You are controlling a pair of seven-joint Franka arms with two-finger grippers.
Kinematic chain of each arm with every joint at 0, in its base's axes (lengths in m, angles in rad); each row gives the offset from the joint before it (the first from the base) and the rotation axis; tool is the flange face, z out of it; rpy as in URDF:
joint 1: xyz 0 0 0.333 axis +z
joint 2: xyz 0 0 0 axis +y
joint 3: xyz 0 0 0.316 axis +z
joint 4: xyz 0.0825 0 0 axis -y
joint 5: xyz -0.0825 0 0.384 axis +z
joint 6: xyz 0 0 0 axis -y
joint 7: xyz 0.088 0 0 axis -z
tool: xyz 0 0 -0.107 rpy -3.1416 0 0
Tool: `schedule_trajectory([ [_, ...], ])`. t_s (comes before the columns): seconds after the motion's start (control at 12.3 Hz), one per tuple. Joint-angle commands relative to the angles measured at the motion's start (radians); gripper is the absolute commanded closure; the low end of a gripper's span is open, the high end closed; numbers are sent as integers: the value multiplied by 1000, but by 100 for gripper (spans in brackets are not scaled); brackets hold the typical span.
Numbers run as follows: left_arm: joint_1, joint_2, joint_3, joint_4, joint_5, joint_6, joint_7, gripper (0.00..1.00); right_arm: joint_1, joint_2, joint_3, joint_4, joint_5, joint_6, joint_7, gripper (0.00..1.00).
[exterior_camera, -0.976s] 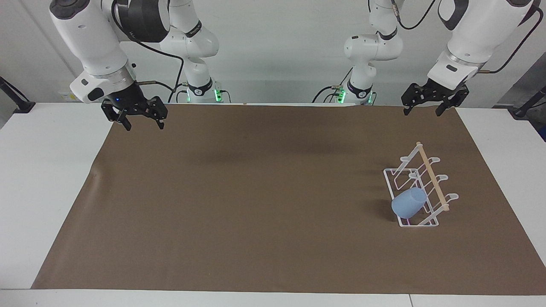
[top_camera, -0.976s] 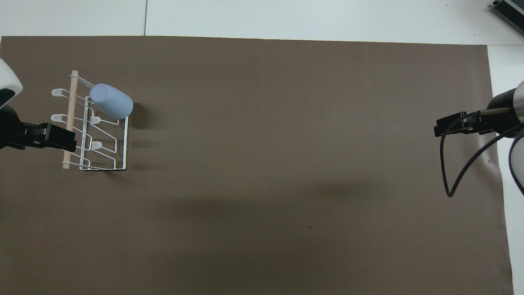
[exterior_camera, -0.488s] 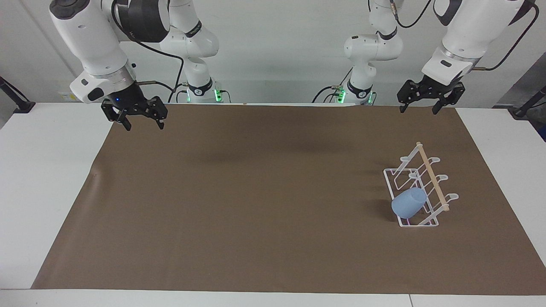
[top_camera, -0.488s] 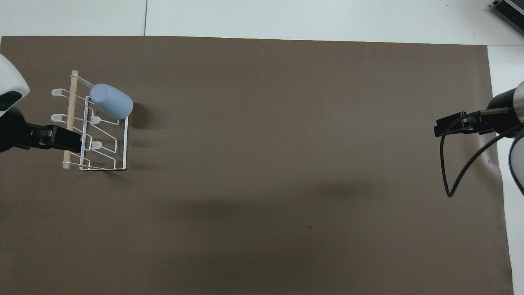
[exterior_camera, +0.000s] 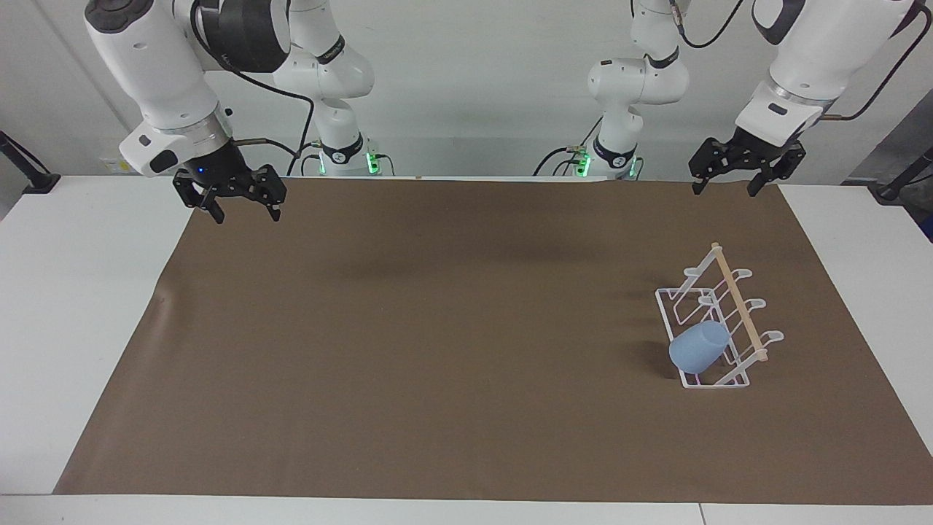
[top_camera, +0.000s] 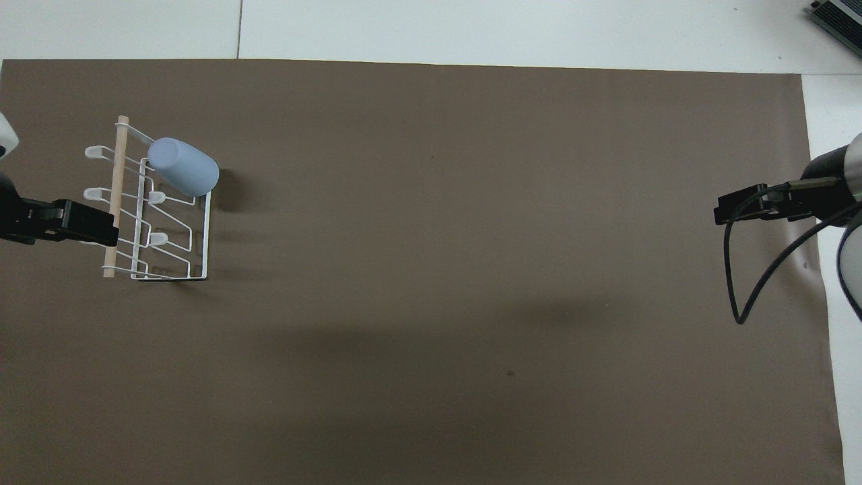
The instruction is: Hang cup on cup holder
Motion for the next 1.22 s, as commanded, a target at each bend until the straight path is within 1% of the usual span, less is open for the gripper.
schedule_trajectory([
  [0.0,3,-7,15,-4,-23,15,0,0,-11,-23,1,-25,22,5,-15,0],
  [0.49,48,-9,17,-7,-22,-6,11,0,-11,-23,3,-25,22,5,-15,0],
  [0.65,50,-9,23,-7,-17,-5,104,0,-11,-23,1,-25,22,5,-15,0],
  [0.73,71,-12,18,-7,-17,-5,134,0,-11,-23,3,-25,22,5,-14,0],
  [1.14,65,-16,14,-4,-17,-3,132,0,-11,-23,1,-25,22,4,-15,0],
])
